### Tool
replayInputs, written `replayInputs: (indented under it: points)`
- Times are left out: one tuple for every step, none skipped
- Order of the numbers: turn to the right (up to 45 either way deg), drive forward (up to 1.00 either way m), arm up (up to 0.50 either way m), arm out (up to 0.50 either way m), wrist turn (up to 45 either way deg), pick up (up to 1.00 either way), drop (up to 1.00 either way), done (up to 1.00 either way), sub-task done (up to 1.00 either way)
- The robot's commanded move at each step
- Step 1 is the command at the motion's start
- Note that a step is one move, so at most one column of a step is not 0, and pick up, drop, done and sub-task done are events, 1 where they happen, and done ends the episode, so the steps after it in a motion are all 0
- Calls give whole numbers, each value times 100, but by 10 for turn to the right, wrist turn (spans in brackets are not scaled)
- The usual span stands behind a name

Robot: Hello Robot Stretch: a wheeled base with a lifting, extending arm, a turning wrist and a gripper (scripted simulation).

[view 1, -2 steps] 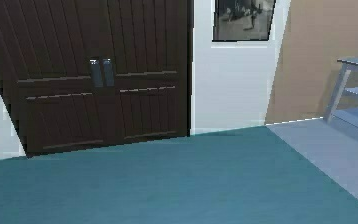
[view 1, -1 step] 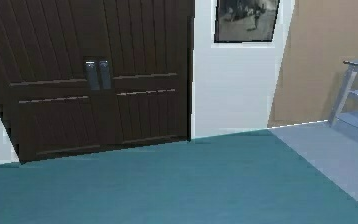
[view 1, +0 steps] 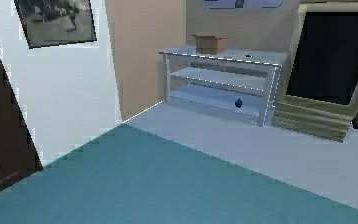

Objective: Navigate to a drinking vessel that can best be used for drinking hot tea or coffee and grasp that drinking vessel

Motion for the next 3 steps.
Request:
replayInputs:
  points:
    - [300,0,0,0,0,0,0,0,0]
    - [0,100,0,0,0,0,0,0,0]
    - [-30,0,0,0,0,0,0,0,0]
